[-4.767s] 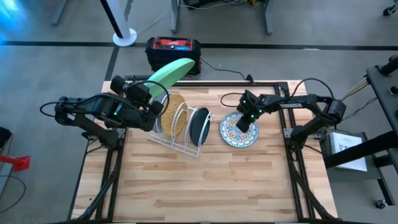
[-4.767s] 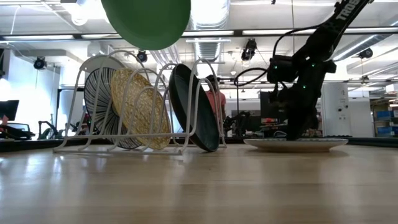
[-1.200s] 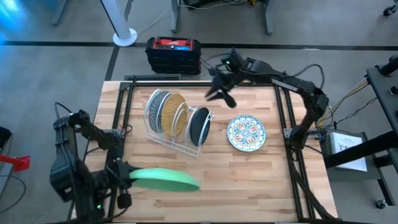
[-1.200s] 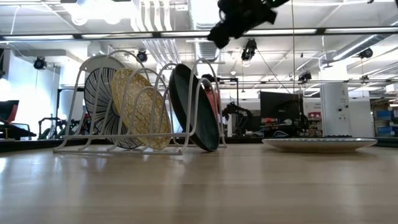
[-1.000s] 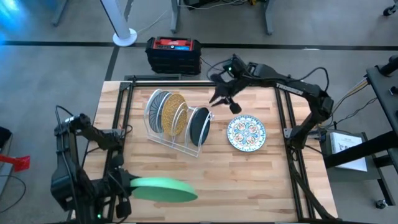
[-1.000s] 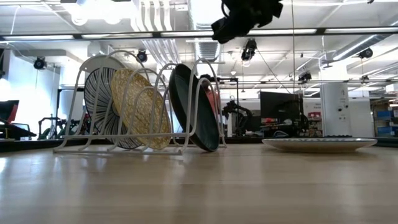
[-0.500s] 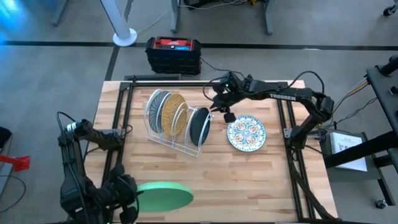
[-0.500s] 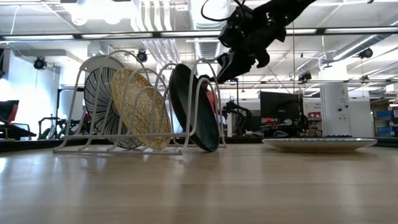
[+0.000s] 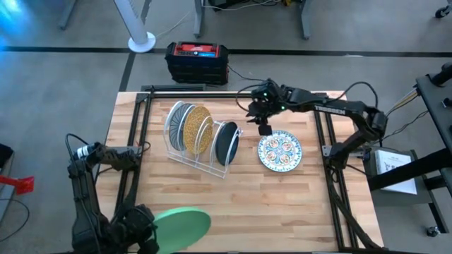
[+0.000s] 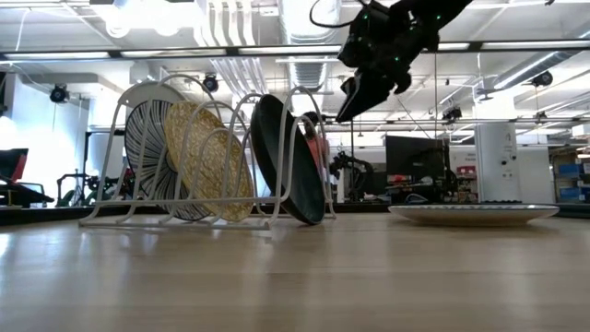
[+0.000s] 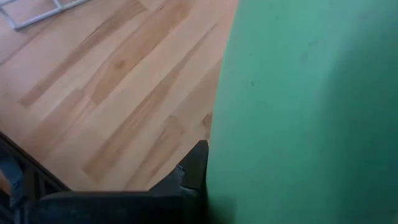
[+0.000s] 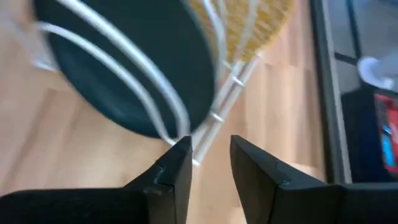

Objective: Sort dishes
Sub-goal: Put the green plate in the dish rack

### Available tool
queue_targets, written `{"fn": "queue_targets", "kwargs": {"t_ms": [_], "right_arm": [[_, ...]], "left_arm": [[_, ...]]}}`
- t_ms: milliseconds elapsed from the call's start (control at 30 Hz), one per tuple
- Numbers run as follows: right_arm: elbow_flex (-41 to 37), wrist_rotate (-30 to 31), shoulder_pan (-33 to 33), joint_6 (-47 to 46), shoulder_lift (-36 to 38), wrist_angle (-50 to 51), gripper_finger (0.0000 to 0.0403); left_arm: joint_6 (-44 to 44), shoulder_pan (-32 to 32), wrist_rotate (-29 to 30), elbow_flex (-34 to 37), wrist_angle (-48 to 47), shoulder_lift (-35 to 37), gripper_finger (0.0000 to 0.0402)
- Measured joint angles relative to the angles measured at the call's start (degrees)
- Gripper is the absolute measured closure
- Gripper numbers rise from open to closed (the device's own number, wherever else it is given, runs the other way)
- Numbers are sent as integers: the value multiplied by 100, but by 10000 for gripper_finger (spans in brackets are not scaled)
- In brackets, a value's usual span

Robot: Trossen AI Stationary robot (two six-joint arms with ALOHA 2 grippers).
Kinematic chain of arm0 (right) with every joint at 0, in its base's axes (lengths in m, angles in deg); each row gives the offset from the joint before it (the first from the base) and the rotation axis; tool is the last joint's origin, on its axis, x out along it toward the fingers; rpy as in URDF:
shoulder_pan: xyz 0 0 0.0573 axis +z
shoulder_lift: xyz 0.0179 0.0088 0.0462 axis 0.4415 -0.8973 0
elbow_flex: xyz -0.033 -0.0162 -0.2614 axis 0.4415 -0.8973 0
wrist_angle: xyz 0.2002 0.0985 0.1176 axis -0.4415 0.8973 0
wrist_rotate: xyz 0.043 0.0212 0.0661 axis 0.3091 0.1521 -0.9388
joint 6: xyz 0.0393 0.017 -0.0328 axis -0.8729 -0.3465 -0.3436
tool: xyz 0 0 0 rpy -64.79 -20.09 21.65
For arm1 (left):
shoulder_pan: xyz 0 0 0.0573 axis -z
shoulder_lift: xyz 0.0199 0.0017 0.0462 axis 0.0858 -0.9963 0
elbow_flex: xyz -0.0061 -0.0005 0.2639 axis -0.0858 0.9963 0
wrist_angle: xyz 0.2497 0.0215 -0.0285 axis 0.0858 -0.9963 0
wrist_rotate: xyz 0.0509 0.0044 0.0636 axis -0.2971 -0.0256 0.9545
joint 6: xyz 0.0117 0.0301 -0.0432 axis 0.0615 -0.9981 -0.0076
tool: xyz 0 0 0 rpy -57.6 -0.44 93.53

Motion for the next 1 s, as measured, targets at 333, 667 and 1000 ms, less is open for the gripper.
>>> {"fn": "queue_targets", "kwargs": {"t_ms": [333,667,1000], "right_arm": [[-696,-168,36,-658,167,-1166,258],[-774,-552,75,-780,109,-1536,220],[-789,-615,161,-768,-264,-1713,242]], "left_arm": [[150,11,35,44,4,-34,358],[730,18,-125,72,0,-34,358],[747,24,-142,74,2,-34,358]]}}
